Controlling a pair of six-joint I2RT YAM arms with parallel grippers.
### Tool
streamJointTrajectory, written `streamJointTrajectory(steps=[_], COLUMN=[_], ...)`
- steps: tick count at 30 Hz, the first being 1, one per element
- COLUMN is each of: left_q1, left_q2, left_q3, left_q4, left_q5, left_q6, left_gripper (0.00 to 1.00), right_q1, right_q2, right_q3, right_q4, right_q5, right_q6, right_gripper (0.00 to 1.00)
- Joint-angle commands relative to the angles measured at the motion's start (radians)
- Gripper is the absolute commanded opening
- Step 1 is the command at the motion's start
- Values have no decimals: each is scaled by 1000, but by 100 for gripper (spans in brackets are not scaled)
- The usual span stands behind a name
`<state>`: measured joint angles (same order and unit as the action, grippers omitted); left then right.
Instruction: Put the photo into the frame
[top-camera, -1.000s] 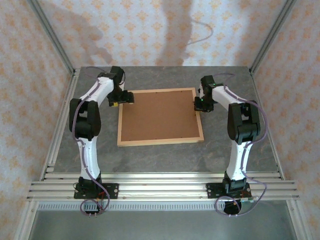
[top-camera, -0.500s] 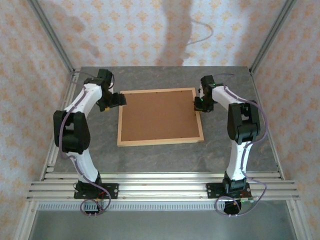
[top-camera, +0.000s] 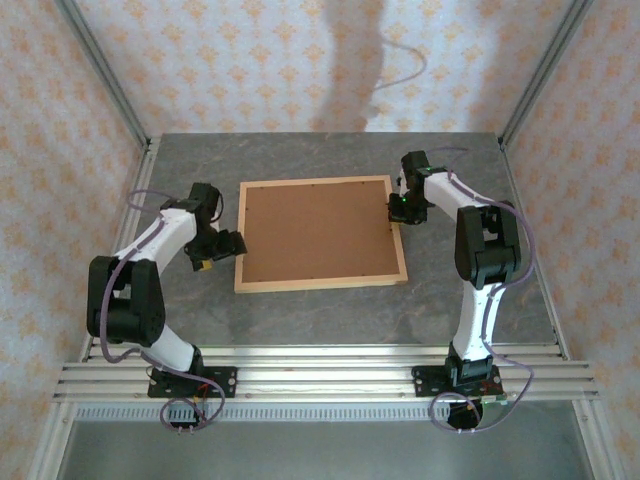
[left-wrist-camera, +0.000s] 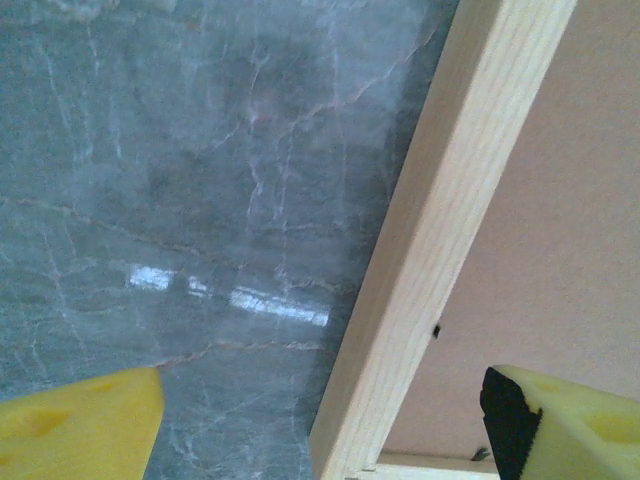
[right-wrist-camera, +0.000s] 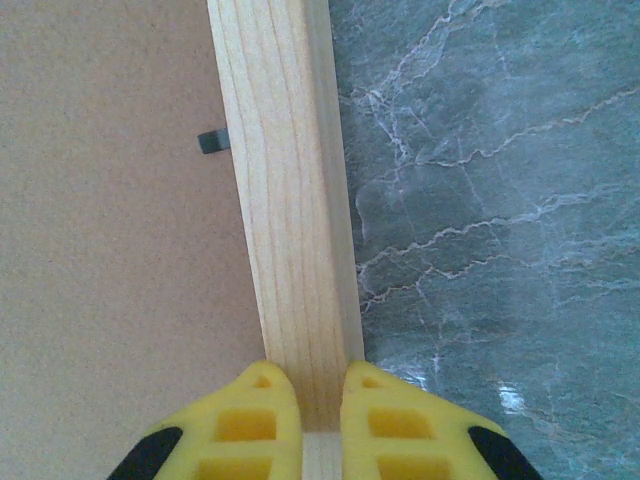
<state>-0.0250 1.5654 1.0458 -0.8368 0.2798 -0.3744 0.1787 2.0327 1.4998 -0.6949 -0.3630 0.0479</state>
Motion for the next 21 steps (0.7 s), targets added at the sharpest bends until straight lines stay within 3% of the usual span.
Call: streamJointTrajectory(steps=[1,21], left_q1=[5,5], left_q2=[-22,69], left_q3=[-33,-35], left_q4=[5,60], left_q5=[-37,-41], left_q6=[-11,14], left_gripper=[85,85], right_q1=[11,11], right_q2=[11,5], right_q3=[-40,-38], right_q4=[-14,-22], right_q5=[73,67], right_q6=[15,9], right_gripper=[11,11])
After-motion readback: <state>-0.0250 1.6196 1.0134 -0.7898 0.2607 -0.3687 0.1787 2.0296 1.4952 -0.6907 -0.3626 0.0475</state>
